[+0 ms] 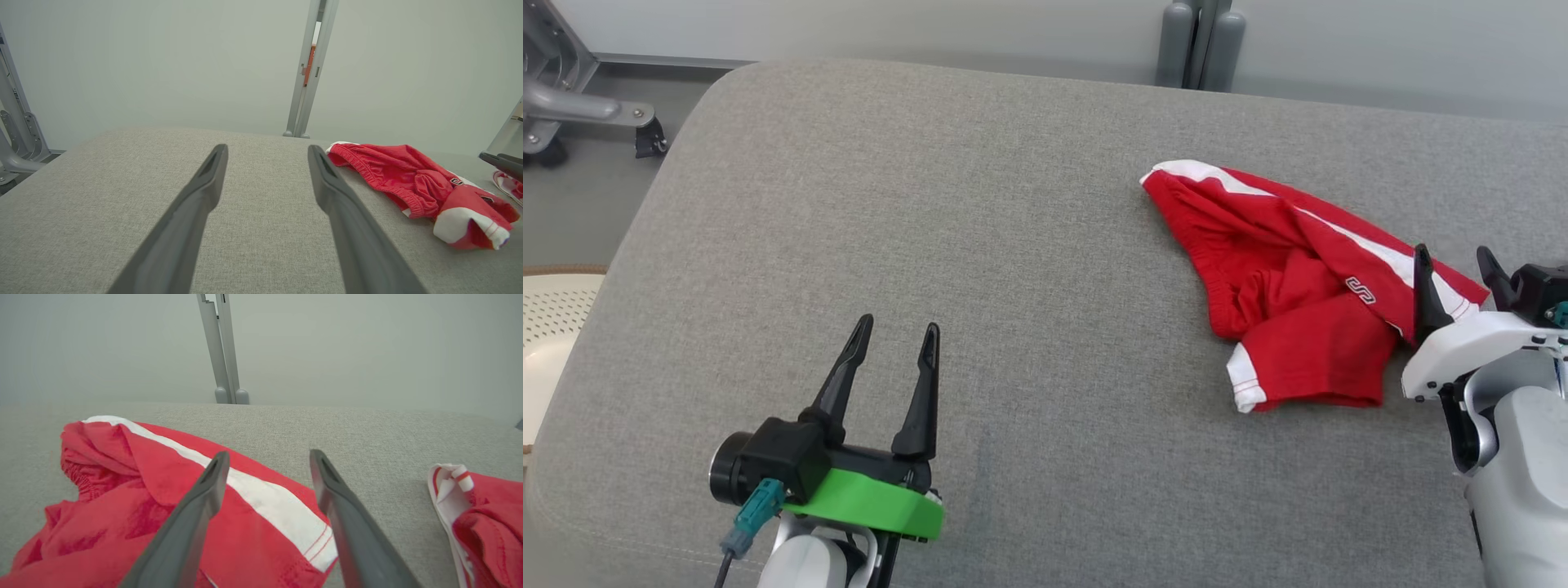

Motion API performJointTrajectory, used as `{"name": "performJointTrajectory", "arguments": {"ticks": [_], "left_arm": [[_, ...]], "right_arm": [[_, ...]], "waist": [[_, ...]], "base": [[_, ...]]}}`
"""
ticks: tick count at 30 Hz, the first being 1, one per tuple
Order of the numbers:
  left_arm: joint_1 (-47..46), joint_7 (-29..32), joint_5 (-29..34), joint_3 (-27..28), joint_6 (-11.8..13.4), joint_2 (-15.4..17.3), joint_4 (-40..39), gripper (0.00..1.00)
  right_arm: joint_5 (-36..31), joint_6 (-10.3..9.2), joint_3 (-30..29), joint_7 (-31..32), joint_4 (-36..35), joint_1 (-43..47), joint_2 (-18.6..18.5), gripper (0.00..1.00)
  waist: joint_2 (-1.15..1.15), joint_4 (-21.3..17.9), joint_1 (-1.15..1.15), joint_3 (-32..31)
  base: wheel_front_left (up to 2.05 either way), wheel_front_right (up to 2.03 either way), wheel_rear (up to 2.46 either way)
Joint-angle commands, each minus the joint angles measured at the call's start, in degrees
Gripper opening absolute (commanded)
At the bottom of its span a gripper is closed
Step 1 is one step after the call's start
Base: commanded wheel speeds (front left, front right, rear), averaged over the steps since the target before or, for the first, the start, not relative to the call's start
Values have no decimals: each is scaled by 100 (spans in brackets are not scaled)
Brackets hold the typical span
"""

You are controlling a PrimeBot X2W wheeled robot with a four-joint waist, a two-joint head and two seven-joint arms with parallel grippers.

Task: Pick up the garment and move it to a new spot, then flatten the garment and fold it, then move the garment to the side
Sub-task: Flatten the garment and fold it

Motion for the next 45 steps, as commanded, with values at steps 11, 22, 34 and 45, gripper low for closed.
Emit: {"name": "performJointTrajectory", "arguments": {"ticks": [11,22,34,45], "left_arm": [[75,1,-54,206,-7,2,-100,100],[214,1,-93,382,55,3,-356,100],[248,1,-134,353,33,2,-227,100],[137,1,-192,319,21,2,-220,100]], "right_arm": [[-248,-10,422,-463,-776,249,589,100],[-63,-10,1405,-492,-2637,1839,835,100],[-420,-10,1681,-493,-2847,2281,878,100],[-1921,-11,2435,-493,-2458,2127,524,100]], "waist": [[0,-287,0,-166],[0,-625,0,-366],[0,-683,0,-426],[0,-452,0,-263]], "base": [[0,0,0],[0,0,0],[0,0,0],[0,0,0]]}}
